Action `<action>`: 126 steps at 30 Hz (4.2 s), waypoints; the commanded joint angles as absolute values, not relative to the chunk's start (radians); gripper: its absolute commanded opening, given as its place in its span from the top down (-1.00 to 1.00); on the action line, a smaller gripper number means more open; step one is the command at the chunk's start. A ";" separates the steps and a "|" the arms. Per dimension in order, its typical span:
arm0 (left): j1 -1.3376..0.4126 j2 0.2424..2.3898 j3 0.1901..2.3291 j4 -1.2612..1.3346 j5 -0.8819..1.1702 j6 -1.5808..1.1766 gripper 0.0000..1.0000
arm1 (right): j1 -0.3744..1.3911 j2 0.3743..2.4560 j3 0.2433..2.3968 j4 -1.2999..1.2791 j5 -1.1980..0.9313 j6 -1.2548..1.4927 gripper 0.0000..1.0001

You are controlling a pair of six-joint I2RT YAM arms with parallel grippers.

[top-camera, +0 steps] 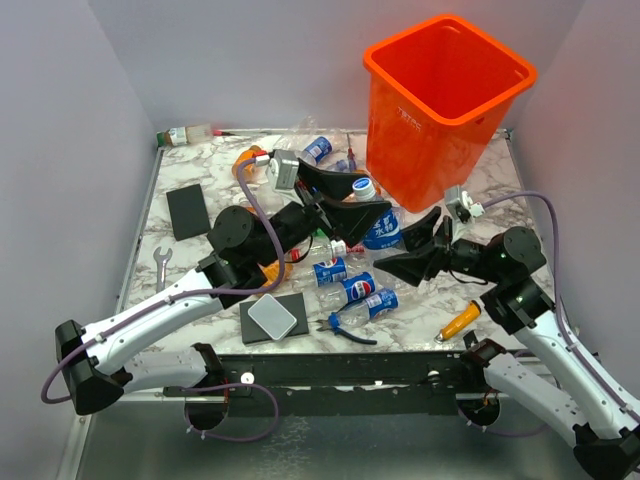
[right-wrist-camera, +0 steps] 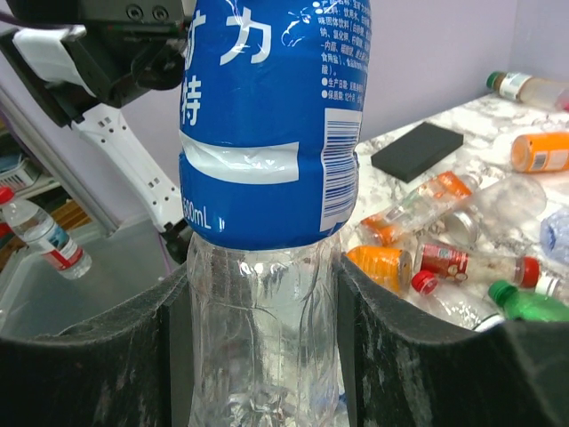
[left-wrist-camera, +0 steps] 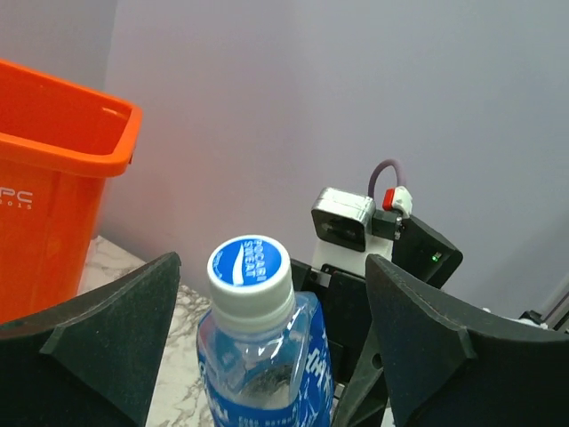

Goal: Put the plastic bottles in the bin
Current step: Place the plastic bottle in the trash bin, then pick up the plastic bottle from the corner of the board.

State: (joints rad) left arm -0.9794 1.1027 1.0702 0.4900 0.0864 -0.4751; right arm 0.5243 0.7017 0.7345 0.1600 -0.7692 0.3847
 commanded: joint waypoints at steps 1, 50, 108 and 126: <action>-0.982 1.066 1.085 0.468 0.134 -0.470 -0.56 | 0.544 0.710 0.728 0.271 -0.722 0.383 0.24; -0.918 1.958 2.189 0.866 -0.062 0.198 1.00 | 0.633 0.331 0.632 -0.314 -0.085 0.523 -1.00; -0.899 1.054 1.094 -0.009 -0.827 0.004 -0.98 | 0.633 0.553 0.716 -0.354 0.126 0.687 -1.00; -0.286 1.122 0.895 -0.396 -0.317 -0.500 -0.98 | 0.634 0.612 0.500 -0.244 -0.082 0.671 -0.92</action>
